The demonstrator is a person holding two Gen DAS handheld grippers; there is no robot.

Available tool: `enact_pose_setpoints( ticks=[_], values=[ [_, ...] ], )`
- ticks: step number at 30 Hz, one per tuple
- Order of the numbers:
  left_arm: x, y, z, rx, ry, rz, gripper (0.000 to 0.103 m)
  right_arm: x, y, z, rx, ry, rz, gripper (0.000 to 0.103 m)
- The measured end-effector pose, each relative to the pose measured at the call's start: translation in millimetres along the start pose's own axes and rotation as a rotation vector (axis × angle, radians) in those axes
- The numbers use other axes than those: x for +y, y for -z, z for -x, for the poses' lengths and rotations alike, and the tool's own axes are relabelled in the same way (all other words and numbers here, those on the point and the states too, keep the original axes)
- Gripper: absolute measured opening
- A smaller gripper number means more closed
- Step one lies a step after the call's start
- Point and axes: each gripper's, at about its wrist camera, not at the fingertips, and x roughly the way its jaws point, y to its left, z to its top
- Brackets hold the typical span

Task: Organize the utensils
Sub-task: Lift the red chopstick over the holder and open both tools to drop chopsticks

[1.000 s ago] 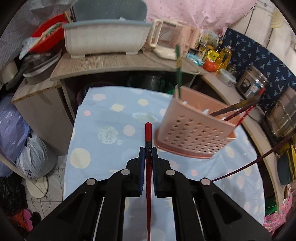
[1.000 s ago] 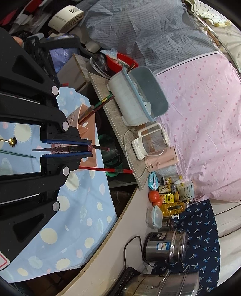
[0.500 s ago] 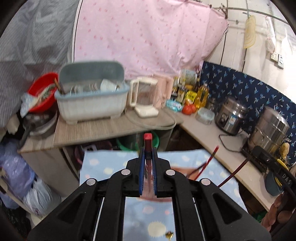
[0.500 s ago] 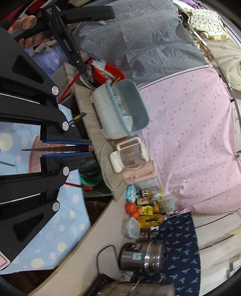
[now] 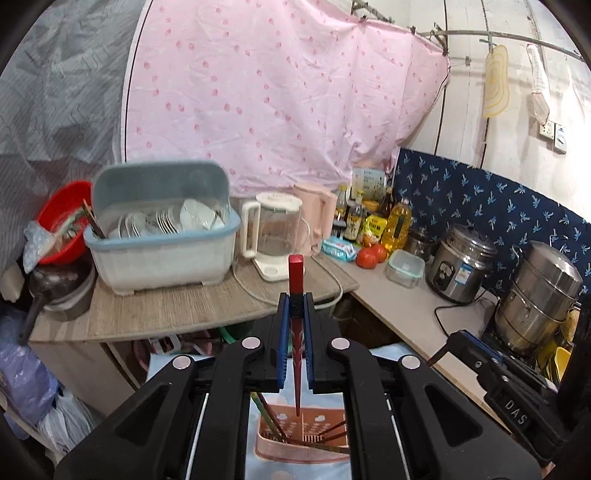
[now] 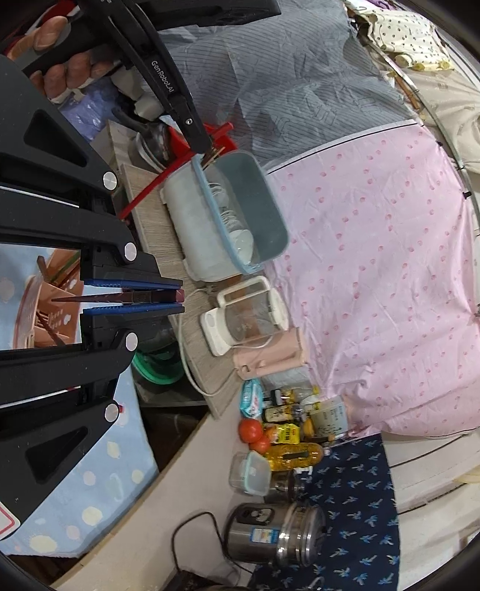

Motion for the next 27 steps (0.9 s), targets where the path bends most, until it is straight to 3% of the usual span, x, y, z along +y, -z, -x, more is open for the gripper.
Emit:
enact_pose_setpoints(
  ticks=[3, 6, 9, 12, 21, 27],
  values=[
    [1.8, 16.3, -13.4, 0.046, -0.005, 0.005, 0.007, -3.8, 12.5, -10.3, 0.033, 0.01, 0.001, 0.009],
    [2.3, 29.4, -15.4, 0.07, -0.009, 0.01, 0.011, -5.9, 22.4, -6.4, 0.029, 0.033, 0.0, 0.024],
    [2.3, 39.4, -8.7, 0.076, -0.007, 0.015, 0.027, -9.1, 28.5, 1.4, 0.03, 0.033, -0.013, 0.024],
    [1.6, 49.4, 3.2, 0.078, -0.013, 0.011, 0.034, -9.7, 35.5, 17.2, 0.025, 0.032, -0.017, 0.025],
    [1.7, 95.1, 41.4, 0.141, -0.005, 0.024, 0.035, -9.2, 75.7, 68.1, 0.057, 0.028, -0.029, 0.025],
    [-3.6, 155.1, 60.0, 0.242, 0.004, 0.023, 0.039, -12.1, 129.0, 96.3, 0.128, 0.053, -0.02, 0.026]
  ],
)
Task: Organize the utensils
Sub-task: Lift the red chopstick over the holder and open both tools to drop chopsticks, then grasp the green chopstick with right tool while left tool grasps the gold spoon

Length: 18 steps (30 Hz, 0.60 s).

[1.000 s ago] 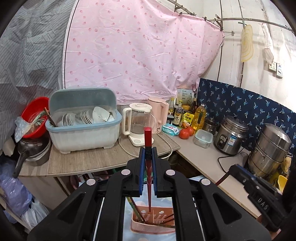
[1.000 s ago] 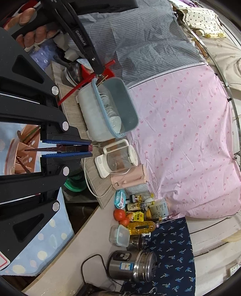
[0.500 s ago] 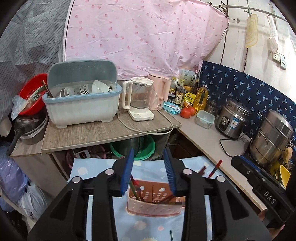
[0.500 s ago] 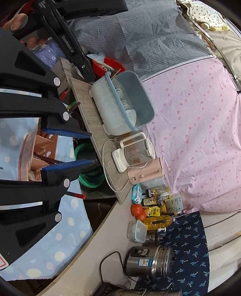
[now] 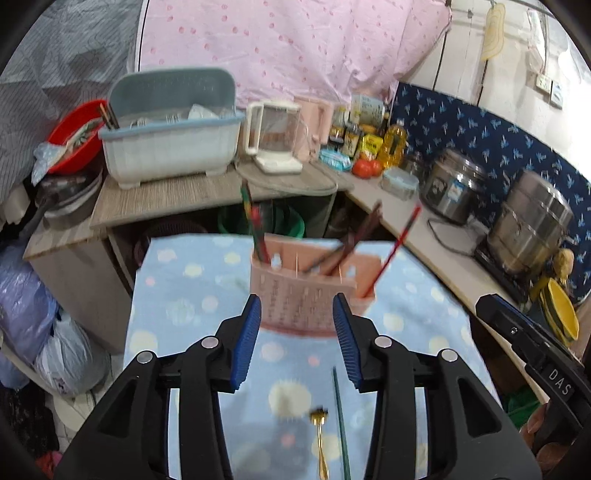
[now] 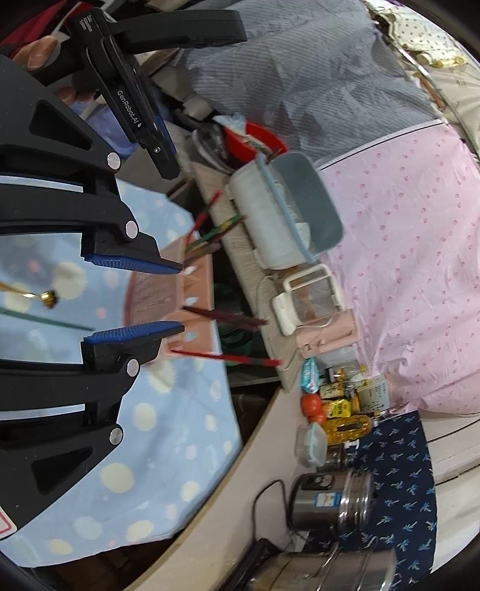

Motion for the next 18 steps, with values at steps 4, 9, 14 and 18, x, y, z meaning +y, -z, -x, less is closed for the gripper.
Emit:
enact_pose_setpoints(
  ticks=[4, 9, 14, 18],
  values=[
    [-2.9, 47.0, -2.2, 0.069, -0.005, 0.004, 0.039, -8.6, 46.2, 5.5, 0.082, 0.009, -0.011, 0.026],
    [-9.7, 101.2, -9.6, 0.13, -0.041, -0.011, 0.039, -12.3, 113.1, 5.9, 0.191, 0.035, 0.017, 0.026],
    [-6.9, 149.0, -18.5, 0.196, -0.051, 0.007, 0.039, -7.4, 172.9, -0.7, 0.294, 0.021, 0.039, 0.026],
    [-4.5, 180.9, -25.9, 0.244, -0.065, 0.023, 0.039, -0.2, 209.6, -6.5, 0.341, 0.015, 0.064, 0.026]
  ],
)
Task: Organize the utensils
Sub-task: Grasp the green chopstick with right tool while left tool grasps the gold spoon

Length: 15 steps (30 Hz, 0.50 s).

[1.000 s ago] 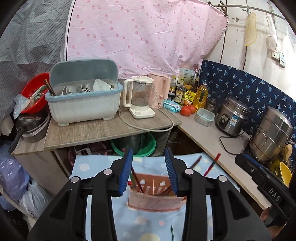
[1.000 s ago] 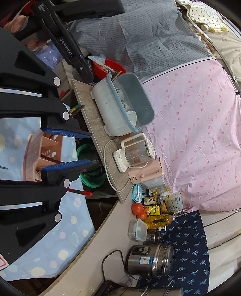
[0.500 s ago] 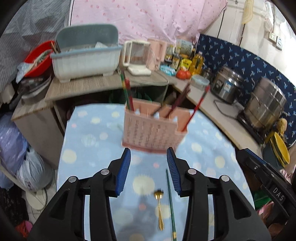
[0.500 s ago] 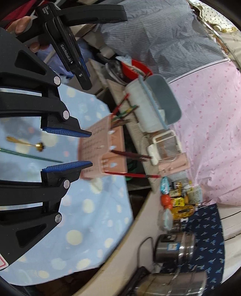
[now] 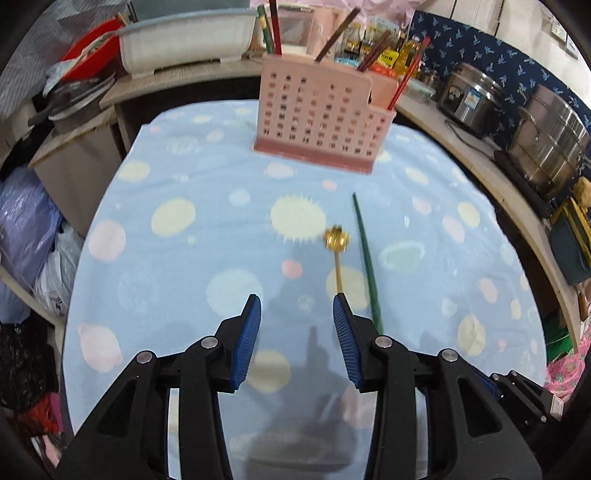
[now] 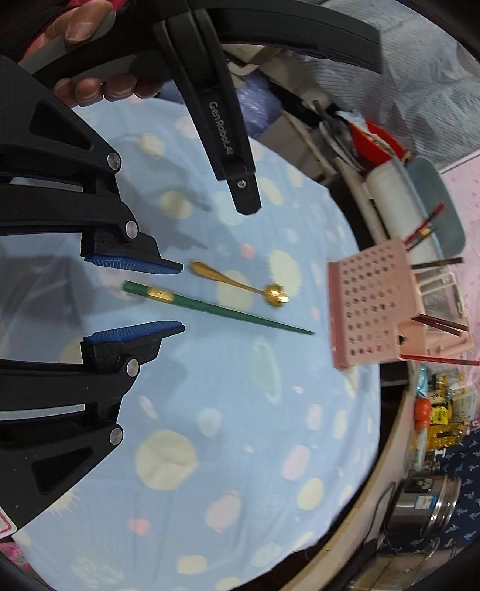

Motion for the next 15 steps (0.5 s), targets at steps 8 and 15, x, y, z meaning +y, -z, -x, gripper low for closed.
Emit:
enact_pose_setpoints(
  ticks=[8, 15],
  values=[
    [4.1, 30.6, -8.5, 0.038, -0.022, -0.005, 0.039, 11.8, 24.7, -17.2, 0.0, 0.013, 0.025, 0.026],
    [6.1, 37.4, -9.4, 0.044, -0.02, 0.004, 0.039, 14.1, 27.5, -28.0, -0.009, 0.052, 0.041, 0.022]
  ],
)
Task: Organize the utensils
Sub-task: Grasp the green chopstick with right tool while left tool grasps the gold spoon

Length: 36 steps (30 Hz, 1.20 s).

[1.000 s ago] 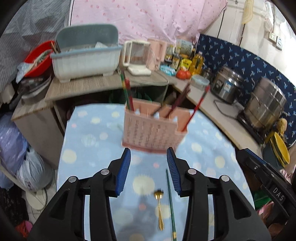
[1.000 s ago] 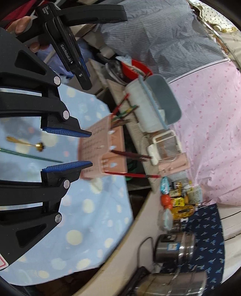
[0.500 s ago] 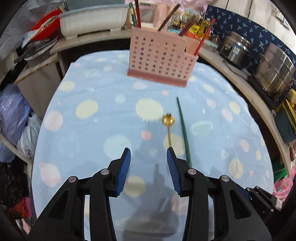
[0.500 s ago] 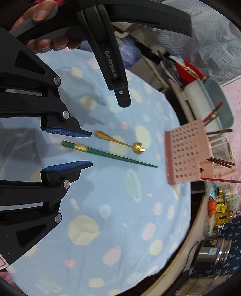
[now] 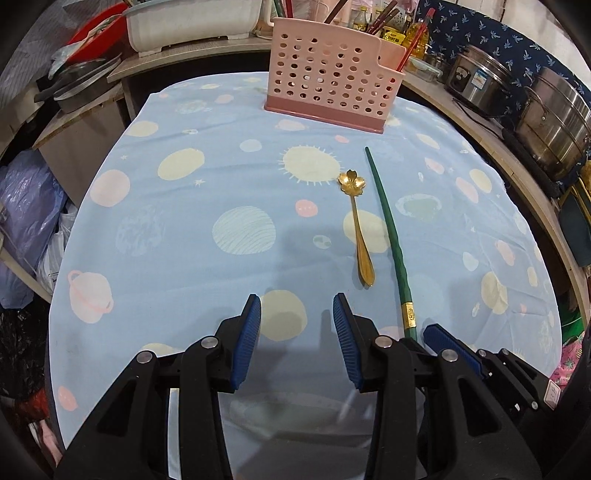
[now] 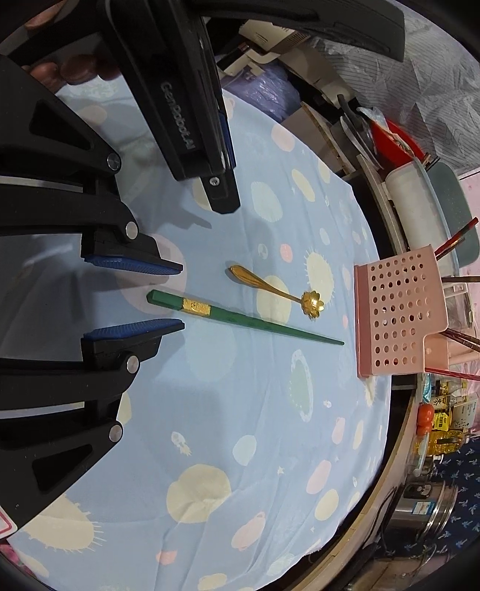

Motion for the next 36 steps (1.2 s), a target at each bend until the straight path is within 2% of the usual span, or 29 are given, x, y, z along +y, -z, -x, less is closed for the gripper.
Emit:
enact_pose_setpoints(
  ticks=[4, 7, 17, 21, 30, 36],
  values=[
    [-0.4, 1.6, -0.1, 0.001, 0.006, -0.001, 0.039, -7.1, 0.0, -4.0, -0.002, 0.024, -0.013, 0.008],
    [-2.4, 1.8, -0.2, -0.001, 0.007, -0.005, 0.039, -12.3, -0.1, -3.5, -0.006, 0.031, -0.022, 0.007],
    [-17.3, -2.1, -6.1, 0.009, 0.024, -0.027, 0.039, -40.8, -1.2, 8.8, -0.024, 0.04, -0.11, 0.007],
    [-26.0, -7.6, -10.9, 0.006, 0.029, -0.041, 0.049, -50.4, -2.5, 12.2, -0.028, 0.034, -0.139, 0.007],
    [-32.5, -16.4, -32.6, 0.026, 0.044, -0.032, 0.049, -55.7, -2.3, 8.1, -0.017, 0.025, -0.157, 0.007],
    [-31.8, -19.2, -37.6, 0.01, 0.049, -0.032, 0.046, -57.5, -2.1, 5.2, -0.01, 0.016, -0.159, 0.007]
  ],
)
